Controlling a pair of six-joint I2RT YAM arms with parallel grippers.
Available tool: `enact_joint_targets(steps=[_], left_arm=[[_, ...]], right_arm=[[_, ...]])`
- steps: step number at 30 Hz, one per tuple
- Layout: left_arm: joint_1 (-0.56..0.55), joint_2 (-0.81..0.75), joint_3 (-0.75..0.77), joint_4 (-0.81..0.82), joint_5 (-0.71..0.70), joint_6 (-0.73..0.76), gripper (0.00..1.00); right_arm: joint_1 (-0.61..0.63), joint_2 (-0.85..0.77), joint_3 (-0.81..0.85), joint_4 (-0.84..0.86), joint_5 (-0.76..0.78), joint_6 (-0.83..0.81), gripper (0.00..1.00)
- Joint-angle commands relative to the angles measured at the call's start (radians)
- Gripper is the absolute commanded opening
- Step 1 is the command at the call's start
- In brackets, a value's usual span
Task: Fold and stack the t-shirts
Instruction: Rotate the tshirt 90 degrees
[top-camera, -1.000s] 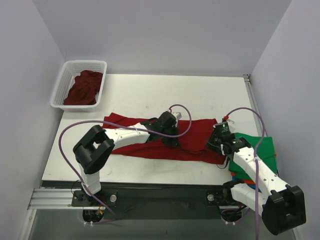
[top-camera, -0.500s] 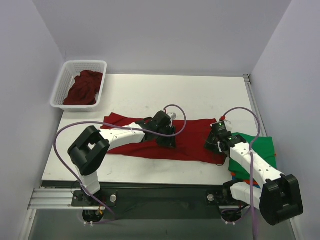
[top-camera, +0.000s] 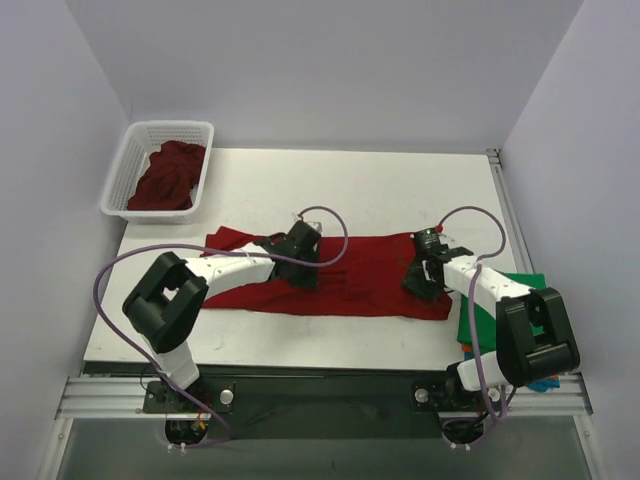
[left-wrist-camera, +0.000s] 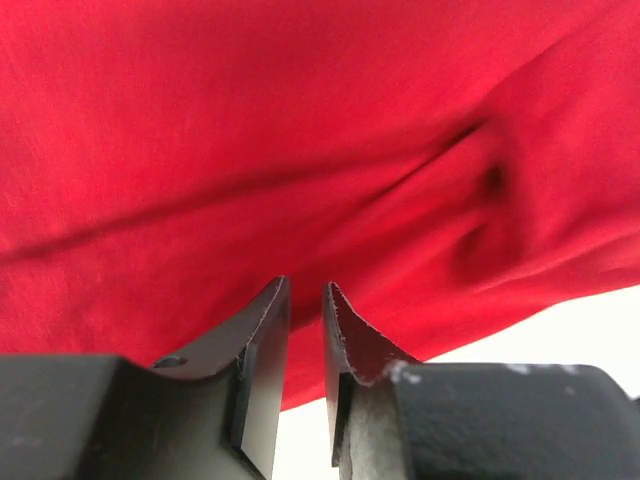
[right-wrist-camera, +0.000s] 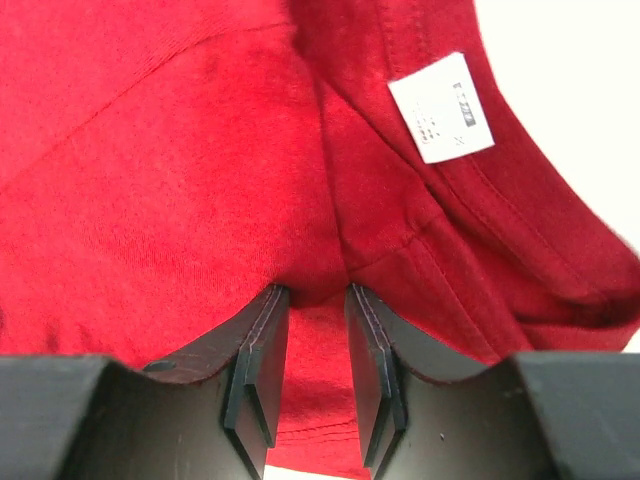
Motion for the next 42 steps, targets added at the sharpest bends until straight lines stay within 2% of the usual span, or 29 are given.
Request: enact_joint_targets(steps=[1, 6, 10, 11, 13, 14, 15, 16, 17, 18, 19, 21, 24, 27, 30, 34, 35, 38, 42], left_arm=[[-0.01, 0.025, -0.054, -0.016, -0.051, -0.014, 0.29], [-0.052, 0.009, -0.124, -0.016, -0.091, -0.071, 0.29], [-0.123, -0.025, -0.192, 0.105, -0.05, -0.21, 0.29], [-0.158, -0.011, -0.187, 0.119, -0.048, -0.232, 0.29], [-0.177, 0.018, -0.131, 0.156, -0.016, -0.284, 0.29], [-0.181, 0.051, -0.105, 0.179, 0.005, -0.297, 0.31], [-0.181, 0.074, -0.079, 0.205, 0.037, -0.309, 0.33], [-0.181, 0.096, -0.002, 0.24, 0.089, -0.329, 0.34], [-0.181, 0.142, 0.044, 0.233, 0.108, -0.337, 0.36], [-0.181, 0.159, 0.088, 0.224, 0.127, -0.338, 0.38], [-0.18, 0.167, 0.172, 0.196, 0.134, -0.326, 0.4], [-0.175, 0.147, 0.224, 0.137, 0.119, -0.3, 0.48], [-0.136, 0.05, 0.196, 0.094, 0.087, -0.245, 0.51], [-0.076, -0.053, 0.112, 0.02, 0.038, -0.158, 0.51], [-0.062, -0.108, 0.039, -0.052, -0.025, -0.046, 0.49], [-0.072, -0.14, -0.058, -0.037, -0.048, 0.016, 0.41], [-0.077, -0.152, -0.08, -0.034, -0.06, 0.018, 0.4], [-0.089, -0.168, -0.138, -0.031, -0.105, 0.016, 0.41], [-0.112, -0.163, -0.196, -0.04, -0.146, -0.008, 0.41]], right_arm=[[-0.02, 0.083, 0.095, 0.008, 0.031, -0.007, 0.3], [-0.042, 0.252, 0.231, -0.012, 0.036, -0.051, 0.3], [-0.06, 0.404, 0.443, -0.087, 0.03, -0.112, 0.3], [-0.062, 0.471, 0.556, -0.106, 0.033, -0.128, 0.3], [-0.062, 0.546, 0.674, -0.175, 0.042, -0.177, 0.31], [-0.063, 0.62, 0.813, -0.199, 0.043, -0.189, 0.31], [-0.065, 0.66, 0.877, -0.218, 0.045, -0.207, 0.32], [-0.066, 0.701, 0.952, -0.247, 0.036, -0.244, 0.34], [-0.066, 0.784, 1.022, -0.271, 0.027, -0.26, 0.35], [-0.069, 0.824, 1.176, -0.335, 0.02, -0.27, 0.39], [-0.072, 0.859, 1.248, -0.366, 0.01, -0.289, 0.41], [-0.071, 0.913, 1.383, -0.422, -0.013, -0.301, 0.48], [-0.072, 0.861, 1.402, -0.434, -0.013, -0.297, 0.52], [-0.069, 0.743, 1.316, -0.433, -0.003, -0.255, 0.53], [-0.046, 0.637, 1.157, -0.416, -0.004, -0.185, 0.52], [0.001, 0.507, 0.913, -0.296, -0.006, -0.096, 0.52], [0.013, 0.49, 0.809, -0.258, -0.012, -0.08, 0.52], [0.026, 0.476, 0.723, -0.169, -0.013, -0.047, 0.51], [0.033, 0.537, 0.722, -0.167, -0.016, -0.059, 0.5]])
